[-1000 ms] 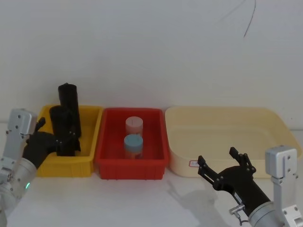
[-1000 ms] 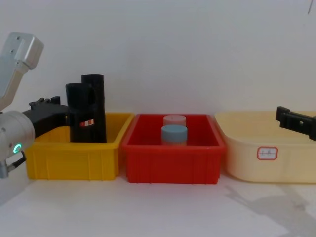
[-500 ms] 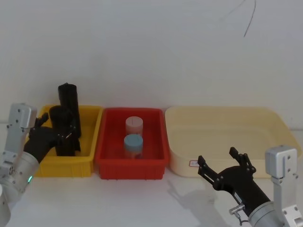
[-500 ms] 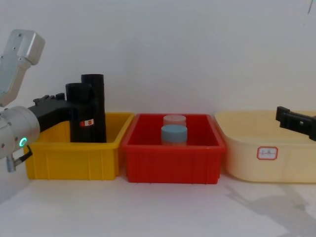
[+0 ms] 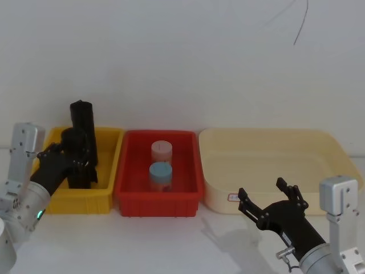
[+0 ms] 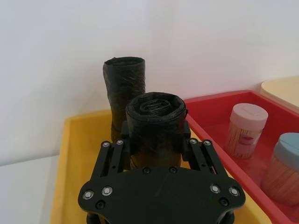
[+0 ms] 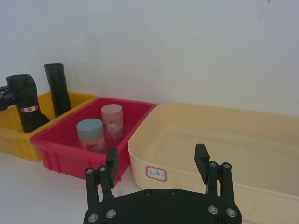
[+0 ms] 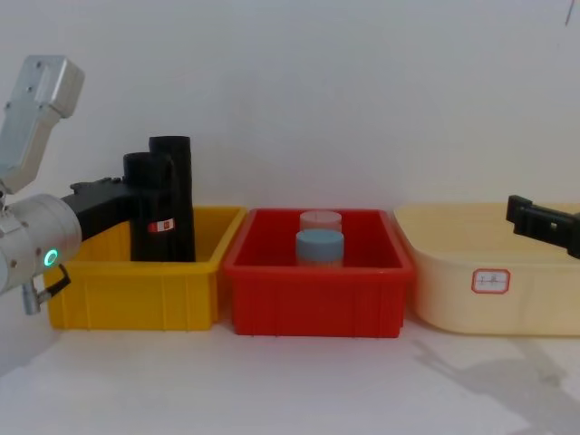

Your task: Pick up the garbage bag with the one hand and transfer it to the other hand.

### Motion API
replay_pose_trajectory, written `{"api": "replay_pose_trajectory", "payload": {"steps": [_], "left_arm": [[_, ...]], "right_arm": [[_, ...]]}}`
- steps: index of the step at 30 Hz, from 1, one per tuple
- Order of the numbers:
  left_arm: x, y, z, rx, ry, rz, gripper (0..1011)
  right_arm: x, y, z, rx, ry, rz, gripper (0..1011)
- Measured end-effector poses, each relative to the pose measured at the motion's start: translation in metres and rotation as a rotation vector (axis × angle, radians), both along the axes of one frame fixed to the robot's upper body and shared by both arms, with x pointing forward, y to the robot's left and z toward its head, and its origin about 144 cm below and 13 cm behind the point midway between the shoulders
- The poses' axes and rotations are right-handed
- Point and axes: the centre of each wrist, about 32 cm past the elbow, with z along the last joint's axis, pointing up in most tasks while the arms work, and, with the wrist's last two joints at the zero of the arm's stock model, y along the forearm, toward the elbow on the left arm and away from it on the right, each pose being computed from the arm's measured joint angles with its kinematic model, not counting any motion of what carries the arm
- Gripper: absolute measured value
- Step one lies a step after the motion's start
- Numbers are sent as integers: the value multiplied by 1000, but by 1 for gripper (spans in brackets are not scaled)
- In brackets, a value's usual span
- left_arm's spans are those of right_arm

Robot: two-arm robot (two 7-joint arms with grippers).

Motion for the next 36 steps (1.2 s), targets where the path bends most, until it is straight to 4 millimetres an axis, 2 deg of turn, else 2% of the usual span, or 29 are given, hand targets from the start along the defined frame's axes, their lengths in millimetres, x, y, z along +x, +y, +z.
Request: {"api": "replay_pose_trajectory", "payload": {"steps": [10,25,36], "left_arm": [[-16,-3,11,-15,-25,-7,487],[-56,-20,58,-30,-202,-136,423],[-69,-41,81,-66,-302,-280,423]], "right_arm": [[0,0,0,0,0,0,999],[0,0,0,0,0,0,1000],[0,0,0,0,0,0,999]]}}
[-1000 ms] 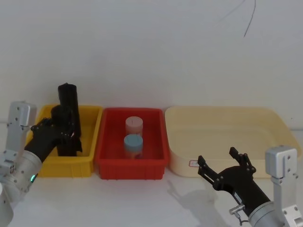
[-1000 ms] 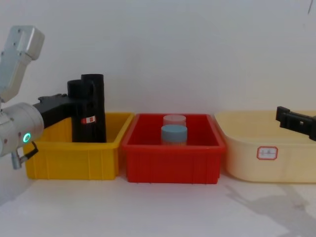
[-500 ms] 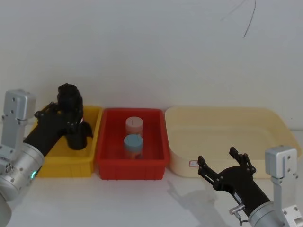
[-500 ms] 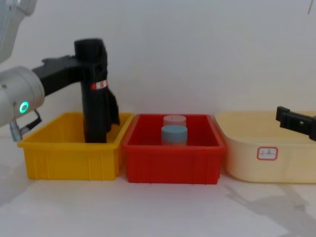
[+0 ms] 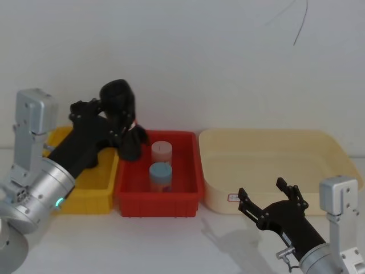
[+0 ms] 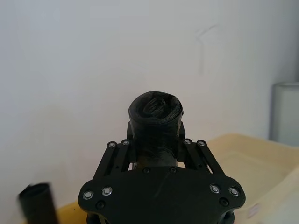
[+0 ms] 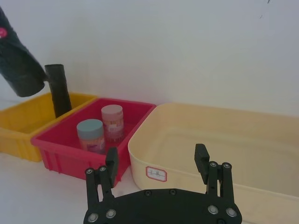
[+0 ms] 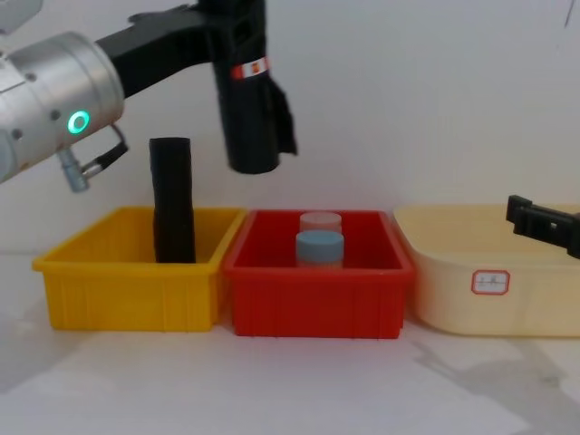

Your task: Pick up the garbage bag with the one hand and transfer it to the other hand.

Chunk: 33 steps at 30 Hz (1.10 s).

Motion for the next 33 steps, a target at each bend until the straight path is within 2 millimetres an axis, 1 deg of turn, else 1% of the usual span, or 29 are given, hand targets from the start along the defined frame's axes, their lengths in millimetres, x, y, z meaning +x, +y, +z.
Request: {"api": "replay_pose_trajectory", "payload": {"steps": [7,15,24,33], "left_arm": [[-1,-17,3,-17,-11,-97,423],[4,-34,-7,-33,35,-187,423],[10,-43,-17,-32,77,-241,423],[14,-48,-22,-29,97,-272,423]], "right_arm": [[0,0,0,0,0,0,1000],[0,0,0,0,0,0,1000],[0,0,0,0,0,0,999],[0,0,0,0,0,0,1000]]}}
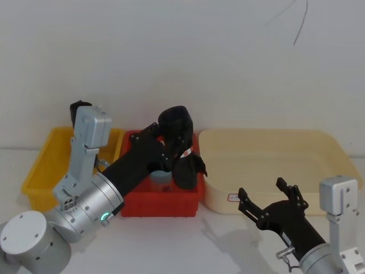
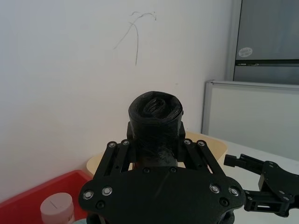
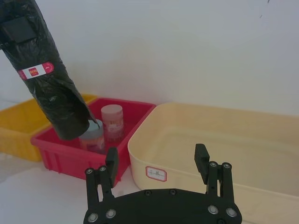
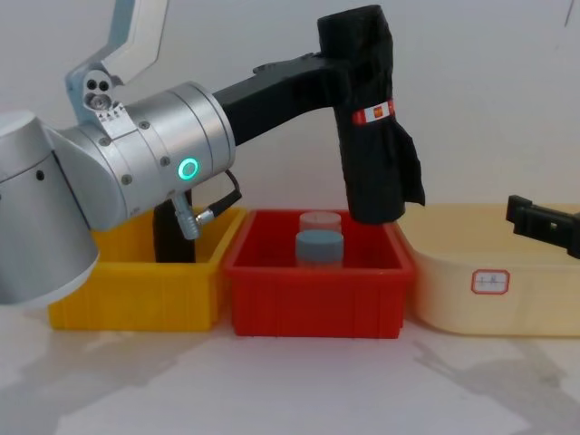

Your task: Pick up the garbage bag with the one hand and transfer it to the other hand.

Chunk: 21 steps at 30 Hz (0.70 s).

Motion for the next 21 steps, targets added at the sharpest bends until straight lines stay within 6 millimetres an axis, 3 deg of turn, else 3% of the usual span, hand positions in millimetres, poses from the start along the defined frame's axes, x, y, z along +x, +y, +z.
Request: {"api": "replay_pose_trajectory", "payload": {"steps": [21], "left_arm": [[-2,2,4,-1,-16,14,423]], "right_arm": [[0,0,1,-6,0,9,1000]]}}
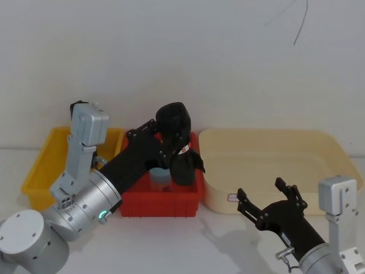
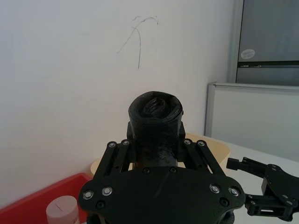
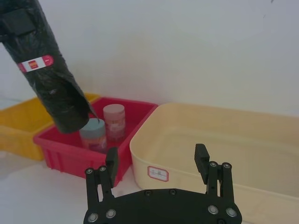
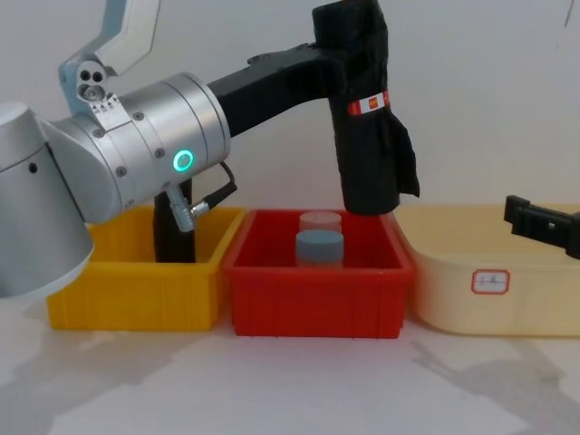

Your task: Pick up the garbage bag with the one hand and transfer it to the other hand.

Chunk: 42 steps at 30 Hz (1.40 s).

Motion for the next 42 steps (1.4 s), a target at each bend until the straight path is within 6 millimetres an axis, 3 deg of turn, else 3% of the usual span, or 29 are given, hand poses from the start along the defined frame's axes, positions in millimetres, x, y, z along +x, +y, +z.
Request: {"api": "replay_pose_trajectory", "payload": {"steps": [22,42], "left_arm": [[-1,0,1,-1,-4,4,423],[-1,1,1,-1,-4,4,423]], "right_arm": [[11,3,17,-116,7,194,1000],[37,18,23,-269,-20,188,1000]]}}
